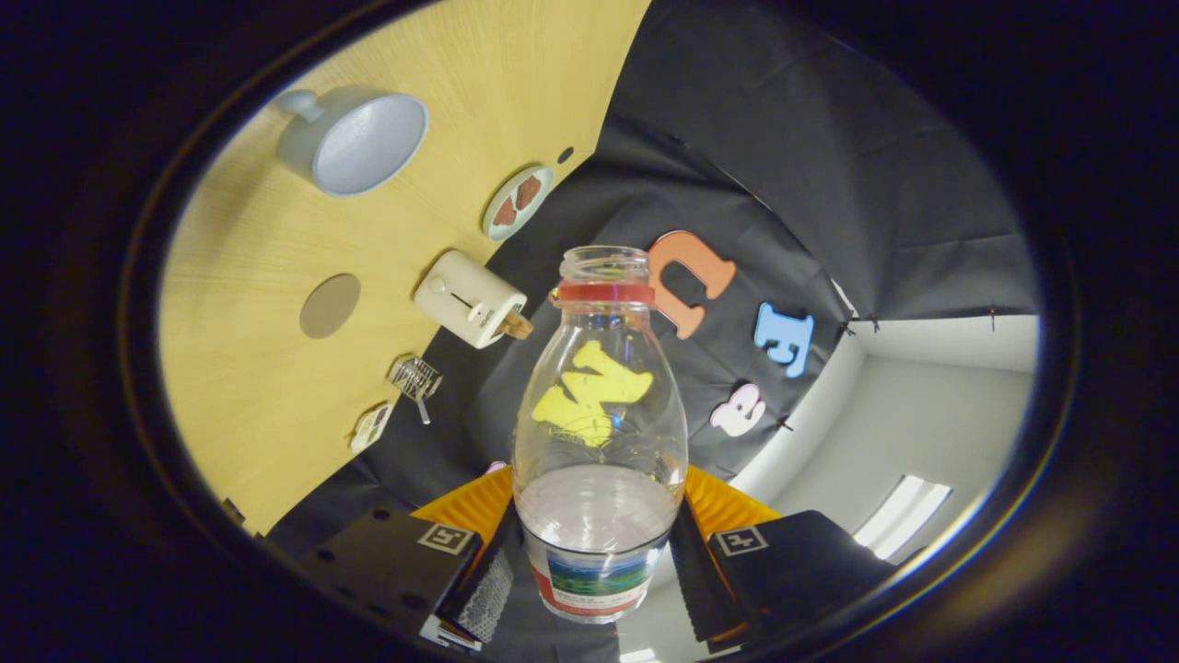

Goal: Take the bottle from table, then pour the juice into the cup, finally place the bottle on the coaster

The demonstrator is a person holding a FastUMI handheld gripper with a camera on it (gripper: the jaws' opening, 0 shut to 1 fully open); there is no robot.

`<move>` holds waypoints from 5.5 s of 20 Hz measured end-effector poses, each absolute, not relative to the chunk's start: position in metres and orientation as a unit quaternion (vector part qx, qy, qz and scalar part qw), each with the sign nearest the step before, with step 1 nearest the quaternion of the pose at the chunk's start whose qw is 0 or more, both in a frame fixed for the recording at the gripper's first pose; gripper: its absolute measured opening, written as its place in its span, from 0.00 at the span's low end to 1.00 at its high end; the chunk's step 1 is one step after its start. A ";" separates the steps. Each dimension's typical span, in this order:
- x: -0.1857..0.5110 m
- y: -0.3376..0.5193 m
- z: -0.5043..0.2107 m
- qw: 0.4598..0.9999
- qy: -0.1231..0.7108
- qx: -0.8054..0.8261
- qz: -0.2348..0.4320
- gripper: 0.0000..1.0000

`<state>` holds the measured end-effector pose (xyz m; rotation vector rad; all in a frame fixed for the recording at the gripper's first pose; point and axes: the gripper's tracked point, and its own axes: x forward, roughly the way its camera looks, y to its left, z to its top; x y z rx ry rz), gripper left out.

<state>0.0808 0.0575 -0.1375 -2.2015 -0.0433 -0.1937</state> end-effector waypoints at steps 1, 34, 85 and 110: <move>0.082 0.057 -0.145 0.446 -0.015 -0.892 -0.075 0.80; 0.102 0.015 -0.185 0.968 0.025 -0.247 -0.036 0.81; 0.268 -0.035 -0.295 0.998 0.045 -0.024 0.023 1.00; 0.169 -0.053 -0.164 1.000 -0.006 -0.021 -0.013 1.00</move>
